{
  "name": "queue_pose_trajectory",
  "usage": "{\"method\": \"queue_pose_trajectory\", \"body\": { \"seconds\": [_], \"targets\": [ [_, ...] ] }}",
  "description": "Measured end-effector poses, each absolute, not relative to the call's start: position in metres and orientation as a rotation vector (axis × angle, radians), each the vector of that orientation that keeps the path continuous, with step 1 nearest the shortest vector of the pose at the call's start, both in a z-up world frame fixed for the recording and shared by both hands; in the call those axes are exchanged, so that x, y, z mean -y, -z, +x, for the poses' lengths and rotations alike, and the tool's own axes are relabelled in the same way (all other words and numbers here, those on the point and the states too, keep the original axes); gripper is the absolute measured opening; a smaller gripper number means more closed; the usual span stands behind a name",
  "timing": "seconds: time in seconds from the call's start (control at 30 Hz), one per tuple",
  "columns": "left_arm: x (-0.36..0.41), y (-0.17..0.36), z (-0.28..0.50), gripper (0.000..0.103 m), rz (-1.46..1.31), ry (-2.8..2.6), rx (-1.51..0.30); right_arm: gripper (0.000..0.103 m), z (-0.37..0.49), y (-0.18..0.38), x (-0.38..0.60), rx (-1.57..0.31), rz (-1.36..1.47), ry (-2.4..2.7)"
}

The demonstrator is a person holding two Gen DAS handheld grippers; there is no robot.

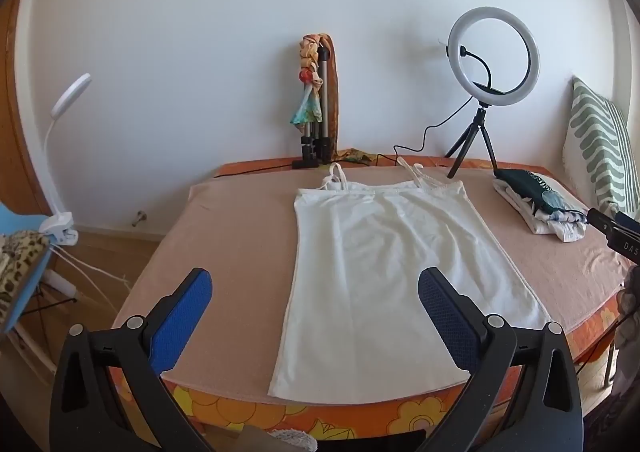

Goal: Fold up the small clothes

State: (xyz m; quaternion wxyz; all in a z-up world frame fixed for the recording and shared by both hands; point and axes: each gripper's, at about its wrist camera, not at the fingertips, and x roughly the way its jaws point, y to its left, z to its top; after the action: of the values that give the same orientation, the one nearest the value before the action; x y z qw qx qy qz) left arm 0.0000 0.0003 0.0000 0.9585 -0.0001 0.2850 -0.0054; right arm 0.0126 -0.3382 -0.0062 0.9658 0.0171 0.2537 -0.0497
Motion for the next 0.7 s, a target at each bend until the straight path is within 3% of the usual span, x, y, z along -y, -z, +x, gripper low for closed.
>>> {"method": "queue_pose_trajectory", "body": {
  "seconds": [0.7],
  "targets": [
    [-0.006,-0.011,-0.005,0.103,-0.007,-0.009,-0.522,0.103,0.011,0.005,0.337,-0.497,0.033,0.1]
  ]
}}
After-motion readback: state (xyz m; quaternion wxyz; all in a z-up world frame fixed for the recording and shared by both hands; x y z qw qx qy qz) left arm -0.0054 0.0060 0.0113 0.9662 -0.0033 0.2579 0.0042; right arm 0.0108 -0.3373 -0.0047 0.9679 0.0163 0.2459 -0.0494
